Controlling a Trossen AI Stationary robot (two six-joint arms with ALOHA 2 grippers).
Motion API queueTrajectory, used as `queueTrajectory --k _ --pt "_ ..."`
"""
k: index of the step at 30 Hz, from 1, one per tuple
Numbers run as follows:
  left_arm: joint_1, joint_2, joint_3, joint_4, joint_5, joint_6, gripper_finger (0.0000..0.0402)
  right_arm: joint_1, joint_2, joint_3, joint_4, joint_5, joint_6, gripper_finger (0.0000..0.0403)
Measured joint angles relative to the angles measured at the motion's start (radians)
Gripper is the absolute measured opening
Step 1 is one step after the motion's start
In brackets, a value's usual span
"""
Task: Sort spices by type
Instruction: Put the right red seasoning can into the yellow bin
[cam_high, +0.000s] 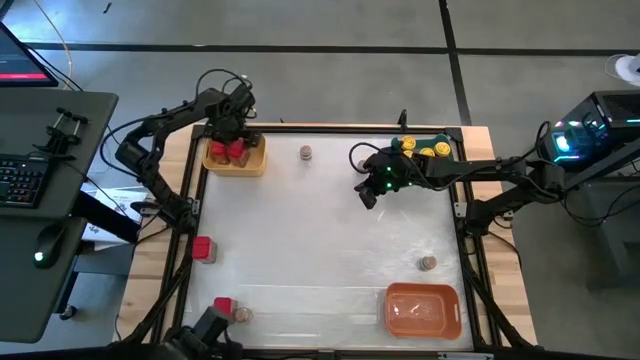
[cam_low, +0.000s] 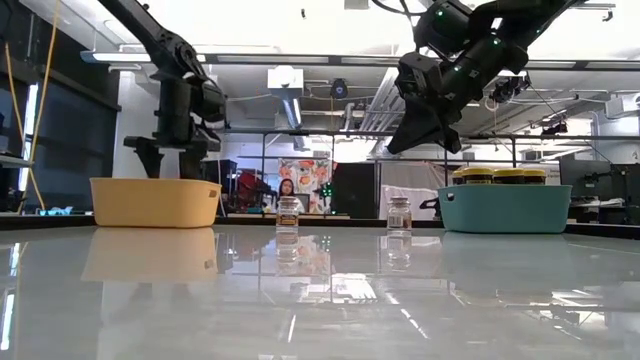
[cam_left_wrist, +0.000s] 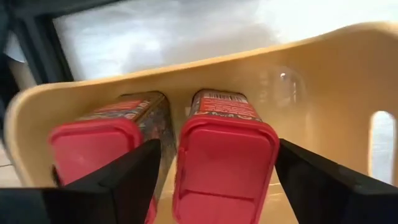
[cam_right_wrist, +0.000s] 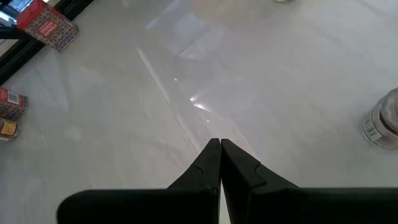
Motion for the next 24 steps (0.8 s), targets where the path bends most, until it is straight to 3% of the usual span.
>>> queueTrajectory --k 12,17,21,24 --pt "0.045 -0.122 0.052 0.011 -0.012 0.017 0.0298 0.000 0.000 0.000 0.000 0.000 0.002 0.0000" --pt "-0.018 -0.169 0.052 0.037 0.083 0.041 0.0286 0.000 0.000 0.000 0.000 0.001 0.002 0.0000" --pt "-0.129 -0.177 0.051 0.066 0.106 0.062 0.0236 0.000 0.000 0.000 0.000 0.006 0.002 0.0000" --pt "-0.207 -0.169 0.026 0.084 0.094 0.079 0.0157 0.000 0.000 0.000 0.000 0.006 0.002 0.0000"
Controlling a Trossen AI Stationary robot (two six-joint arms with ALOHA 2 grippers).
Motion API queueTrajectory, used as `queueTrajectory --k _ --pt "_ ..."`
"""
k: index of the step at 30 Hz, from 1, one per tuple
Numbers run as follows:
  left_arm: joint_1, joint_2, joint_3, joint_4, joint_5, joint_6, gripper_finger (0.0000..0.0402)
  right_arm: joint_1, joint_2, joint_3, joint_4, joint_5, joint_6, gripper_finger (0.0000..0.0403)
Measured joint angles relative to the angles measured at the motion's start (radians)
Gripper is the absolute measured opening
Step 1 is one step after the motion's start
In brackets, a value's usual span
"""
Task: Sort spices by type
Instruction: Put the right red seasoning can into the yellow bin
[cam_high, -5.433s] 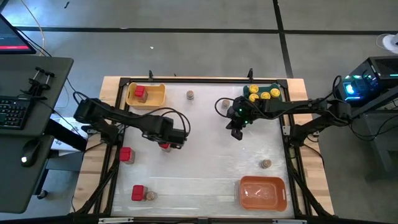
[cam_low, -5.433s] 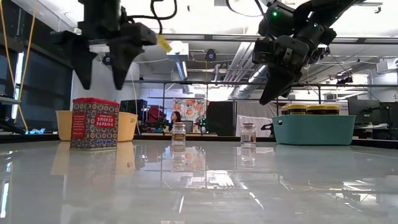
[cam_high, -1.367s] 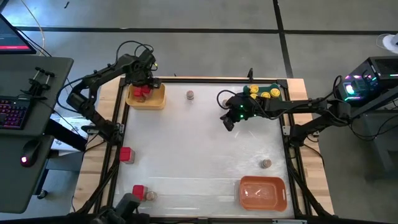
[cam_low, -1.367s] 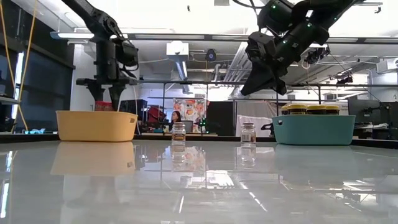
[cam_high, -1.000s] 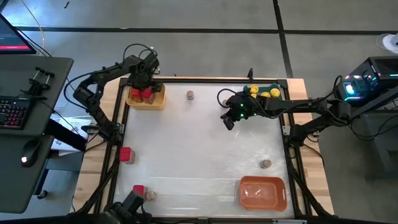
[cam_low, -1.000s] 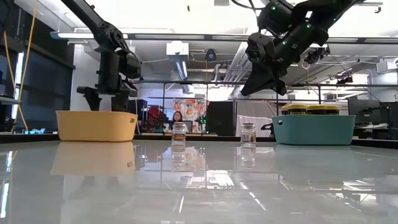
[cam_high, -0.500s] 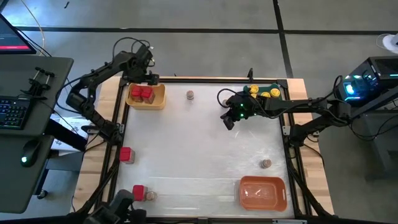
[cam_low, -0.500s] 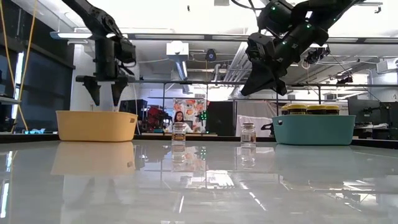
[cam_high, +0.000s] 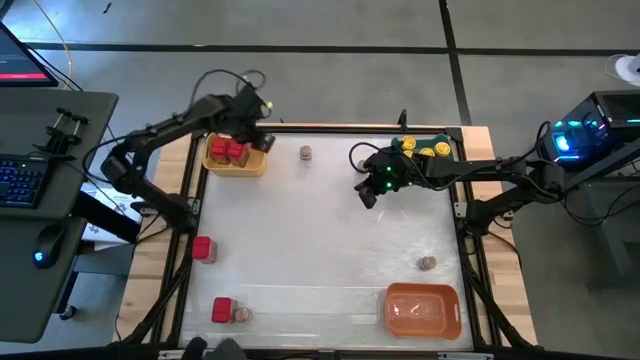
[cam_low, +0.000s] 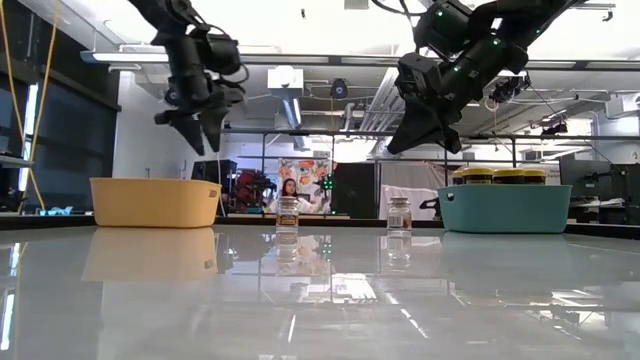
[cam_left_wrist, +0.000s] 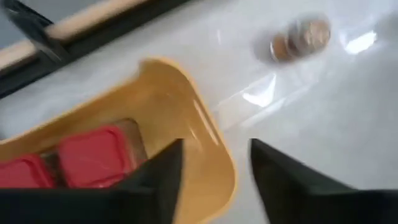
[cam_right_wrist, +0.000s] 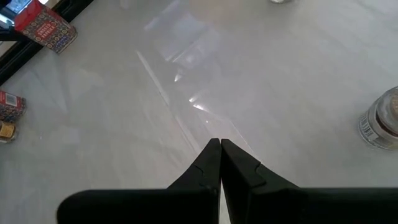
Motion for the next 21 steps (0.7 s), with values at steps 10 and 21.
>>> queueTrajectory --k 10,21 --pt "0.026 0.071 -0.032 -0.016 -0.093 0.011 0.0003 0.000 0.000 0.000 0.002 0.001 0.018 0.0000" --pt "0.069 0.204 -0.032 -0.004 -0.086 0.006 0.0000 0.000 0.000 0.000 0.022 0.003 0.018 0.0000"
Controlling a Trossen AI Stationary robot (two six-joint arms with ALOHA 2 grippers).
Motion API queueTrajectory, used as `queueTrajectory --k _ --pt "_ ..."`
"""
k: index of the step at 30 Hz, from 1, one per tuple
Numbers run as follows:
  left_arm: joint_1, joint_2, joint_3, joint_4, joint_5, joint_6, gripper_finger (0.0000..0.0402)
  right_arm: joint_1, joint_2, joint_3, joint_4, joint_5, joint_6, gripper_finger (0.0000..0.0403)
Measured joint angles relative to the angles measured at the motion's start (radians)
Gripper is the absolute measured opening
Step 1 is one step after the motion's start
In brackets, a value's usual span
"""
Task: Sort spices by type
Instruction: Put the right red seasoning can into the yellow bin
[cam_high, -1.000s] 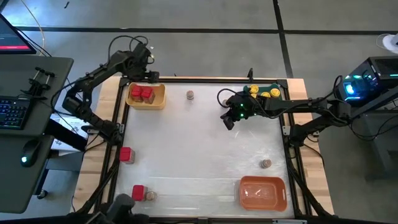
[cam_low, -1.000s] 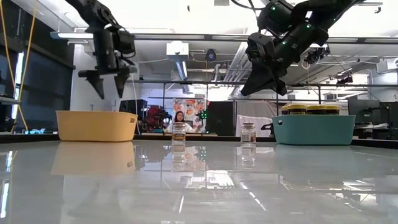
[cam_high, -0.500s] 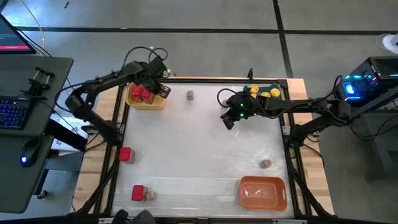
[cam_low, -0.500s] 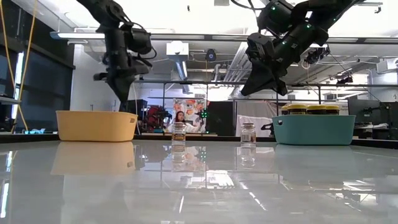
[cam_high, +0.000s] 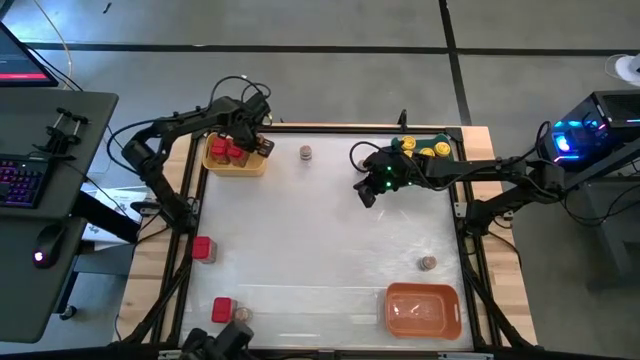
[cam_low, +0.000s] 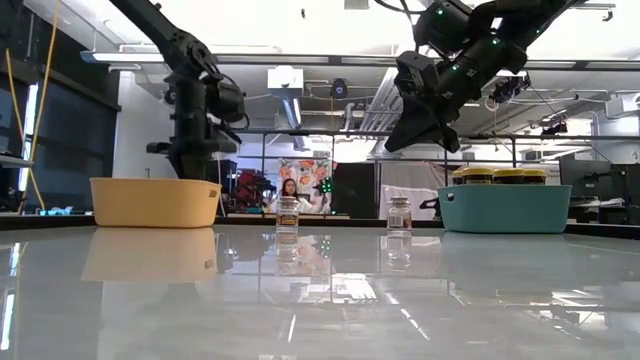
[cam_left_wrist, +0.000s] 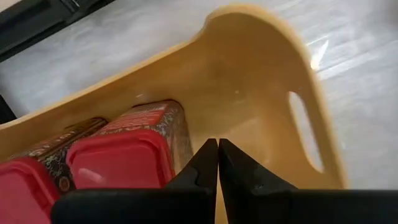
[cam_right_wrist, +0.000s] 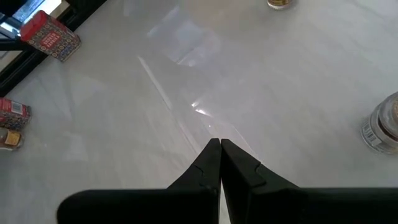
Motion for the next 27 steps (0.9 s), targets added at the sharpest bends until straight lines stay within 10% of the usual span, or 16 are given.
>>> queueTrajectory --k 27 --pt "0.050 -0.002 0.000 -0.026 -0.072 -0.023 0.0000 0.000 0.000 0.000 0.000 0.033 0.017 0.0000"
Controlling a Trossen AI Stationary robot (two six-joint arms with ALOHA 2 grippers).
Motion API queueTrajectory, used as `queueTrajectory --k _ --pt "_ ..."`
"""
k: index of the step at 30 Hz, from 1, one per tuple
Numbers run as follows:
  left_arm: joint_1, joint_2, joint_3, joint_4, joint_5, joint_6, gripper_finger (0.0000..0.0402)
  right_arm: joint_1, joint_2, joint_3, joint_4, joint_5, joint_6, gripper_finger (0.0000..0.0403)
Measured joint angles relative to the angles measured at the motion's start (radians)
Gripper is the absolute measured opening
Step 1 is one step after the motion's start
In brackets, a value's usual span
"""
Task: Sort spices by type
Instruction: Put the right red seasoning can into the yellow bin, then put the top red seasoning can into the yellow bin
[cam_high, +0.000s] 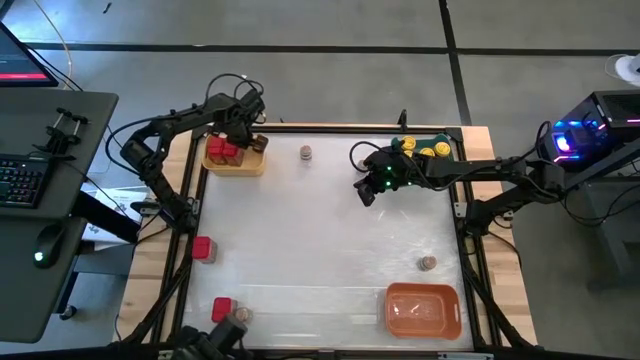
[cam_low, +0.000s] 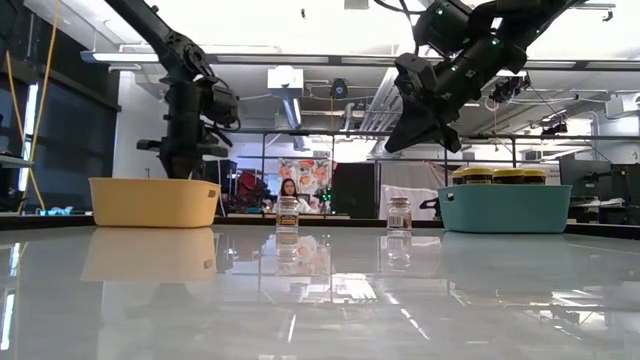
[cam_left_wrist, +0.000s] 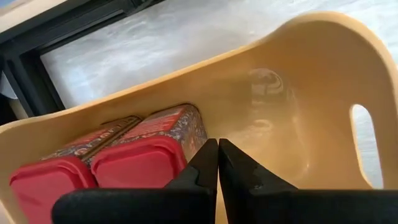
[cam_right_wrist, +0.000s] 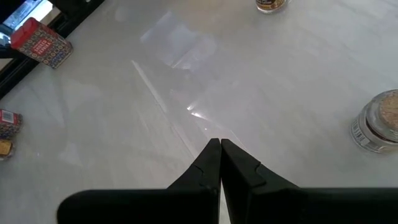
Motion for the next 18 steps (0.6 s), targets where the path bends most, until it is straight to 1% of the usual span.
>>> queueTrajectory --k 4,6,11,15,18 --pt "-0.009 -0.002 0.000 0.000 0.004 0.000 0.0000 0.000 0.000 0.000 0.000 0.000 -0.001 0.0000" --pt "-0.009 -0.020 0.000 -0.007 0.028 -0.001 0.0000 0.000 0.000 0.000 0.000 0.000 -0.001 0.0000" --pt "-0.039 -0.143 0.000 -0.047 0.098 -0.019 0.0000 0.000 0.000 0.000 0.000 -0.007 0.005 0.0000" --pt "-0.143 -0.293 0.000 -0.102 0.104 -0.051 0.0000 0.001 0.000 0.000 -0.001 -0.020 0.002 0.0000" --pt "-0.275 -0.406 0.001 -0.132 0.104 -0.114 0.0000 -0.002 0.000 0.000 -0.005 -0.020 -0.001 0.0000"
